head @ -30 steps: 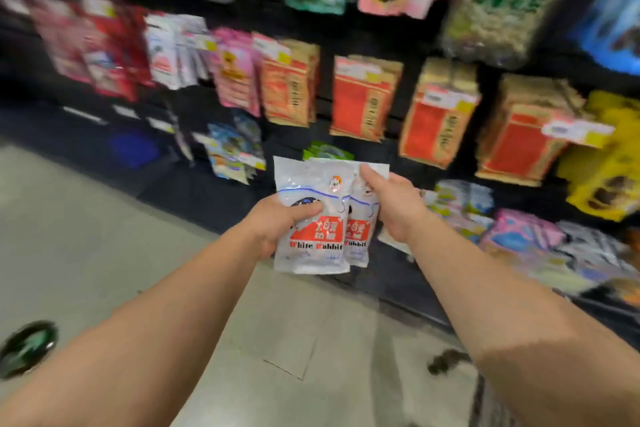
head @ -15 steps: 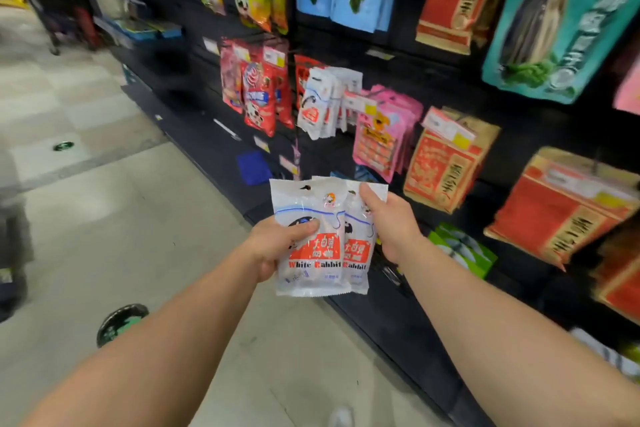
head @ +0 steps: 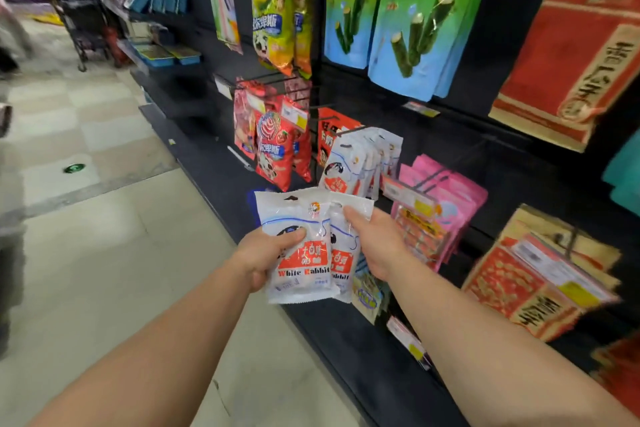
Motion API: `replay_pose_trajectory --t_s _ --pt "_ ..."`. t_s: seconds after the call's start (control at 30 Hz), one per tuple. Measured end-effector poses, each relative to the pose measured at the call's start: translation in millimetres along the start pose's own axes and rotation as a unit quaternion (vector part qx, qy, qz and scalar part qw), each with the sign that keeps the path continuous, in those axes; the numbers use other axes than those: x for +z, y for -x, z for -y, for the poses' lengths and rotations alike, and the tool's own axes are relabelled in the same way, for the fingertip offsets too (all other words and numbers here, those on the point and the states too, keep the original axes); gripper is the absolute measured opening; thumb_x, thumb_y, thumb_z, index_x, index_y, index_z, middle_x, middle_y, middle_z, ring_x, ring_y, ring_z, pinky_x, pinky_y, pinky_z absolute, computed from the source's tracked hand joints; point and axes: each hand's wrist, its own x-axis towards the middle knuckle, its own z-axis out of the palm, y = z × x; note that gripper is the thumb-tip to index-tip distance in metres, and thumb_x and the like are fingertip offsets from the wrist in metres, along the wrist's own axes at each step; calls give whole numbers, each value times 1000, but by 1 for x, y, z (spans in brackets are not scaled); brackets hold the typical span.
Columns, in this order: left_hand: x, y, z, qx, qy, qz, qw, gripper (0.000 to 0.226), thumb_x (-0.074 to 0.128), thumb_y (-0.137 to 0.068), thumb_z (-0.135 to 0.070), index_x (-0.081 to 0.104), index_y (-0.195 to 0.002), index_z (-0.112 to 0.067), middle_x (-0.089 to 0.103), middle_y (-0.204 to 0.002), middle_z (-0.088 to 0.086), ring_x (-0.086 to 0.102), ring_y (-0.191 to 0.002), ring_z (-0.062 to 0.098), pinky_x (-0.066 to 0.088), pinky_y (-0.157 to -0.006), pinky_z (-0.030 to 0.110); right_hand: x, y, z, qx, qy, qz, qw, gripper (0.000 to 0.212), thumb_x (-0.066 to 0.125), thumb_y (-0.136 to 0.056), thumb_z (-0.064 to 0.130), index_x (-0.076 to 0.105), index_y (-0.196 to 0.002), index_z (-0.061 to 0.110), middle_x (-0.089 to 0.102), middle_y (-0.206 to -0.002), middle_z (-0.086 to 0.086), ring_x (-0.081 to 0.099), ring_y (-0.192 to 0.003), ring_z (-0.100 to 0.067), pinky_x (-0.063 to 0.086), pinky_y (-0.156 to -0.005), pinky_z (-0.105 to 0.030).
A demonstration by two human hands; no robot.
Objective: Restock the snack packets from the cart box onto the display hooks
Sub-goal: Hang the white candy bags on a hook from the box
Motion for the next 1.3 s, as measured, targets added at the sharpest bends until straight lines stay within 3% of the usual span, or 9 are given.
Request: replay_pose_trajectory --t_s 0.13,0.3,0.43,0.47,0.6,0.7,0.83,1.1,1.3 --pt "-10 -57 -25 5 7 8 1000 28 79 -81 -15 70 -107 -11 77 -96 15 75 -84 33 60 -61 44 19 -52 2 -18 16 -70 997 6 63 -92 24 69 -92 25 74 -100 -5 72 -91 -23 57 -86 -47" --pt "-35 -139 -57 -9 -11 45 999 30 79 -81 -14 70 -108 -9 77 -96 16 74 -87 34 60 -73 51 41 -110 3 -29 25 -179 983 11 66 -83 40 69 -87 30 74 -103 -2 70 -95 -25 55 -88 -51" --pt "-47 -190 -78 -14 -37 96 995 24 77 -83 -13 70 -106 -12 77 -93 13 75 -82 30 59 -69 45 54 -142 8 -41 15 -262 964 78 69 -67 65 60 -125 15 68 -119 -5 65 -108 -27 52 -95 -50" --pt "-48 -199 -81 -17 -42 108 993 21 77 -83 -13 71 -104 -12 78 -93 13 75 -80 29 59 -67 43 56 -147 11 -43 13 -282 958 80 69 -68 64 57 -129 12 68 -119 -5 66 -107 -26 53 -94 -49" --pt "-50 -223 -86 -35 -57 154 986 16 75 -84 -12 71 -100 -14 78 -90 11 75 -76 26 58 -64 39 64 -161 20 -24 3 -330 944 75 66 -72 58 53 -132 15 67 -122 -4 66 -107 -26 54 -92 -49" --pt "-53 -231 -85 -46 -59 170 983 18 75 -84 -12 70 -101 -14 78 -91 12 75 -76 26 59 -61 38 66 -170 19 -14 37 -352 935 48 62 -84 46 60 -124 18 71 -112 0 68 -101 -24 56 -89 -47" --pt "-57 -238 -87 -57 -70 181 979 28 76 -84 -13 69 -111 -12 77 -98 15 74 -84 30 59 -66 41 66 -181 19 5 79 -416 906 55 60 -87 45 56 -132 15 65 -125 -5 62 -114 -26 51 -97 -47" --pt "-56 -248 -85 -75 -92 187 975 30 76 -84 -15 69 -112 -13 77 -98 14 74 -88 32 60 -72 46 47 -210 21 6 143 -456 878 45 58 -90 43 63 -122 12 69 -116 -9 64 -101 -22 51 -93 -36" --pt "-54 -251 -84 -77 -109 188 973 27 78 -83 -16 70 -109 -15 77 -97 13 75 -88 32 60 -76 50 40 -220 25 9 105 -453 886 42 58 -92 41 62 -121 11 69 -114 -8 65 -105 -28 53 -93 -45"
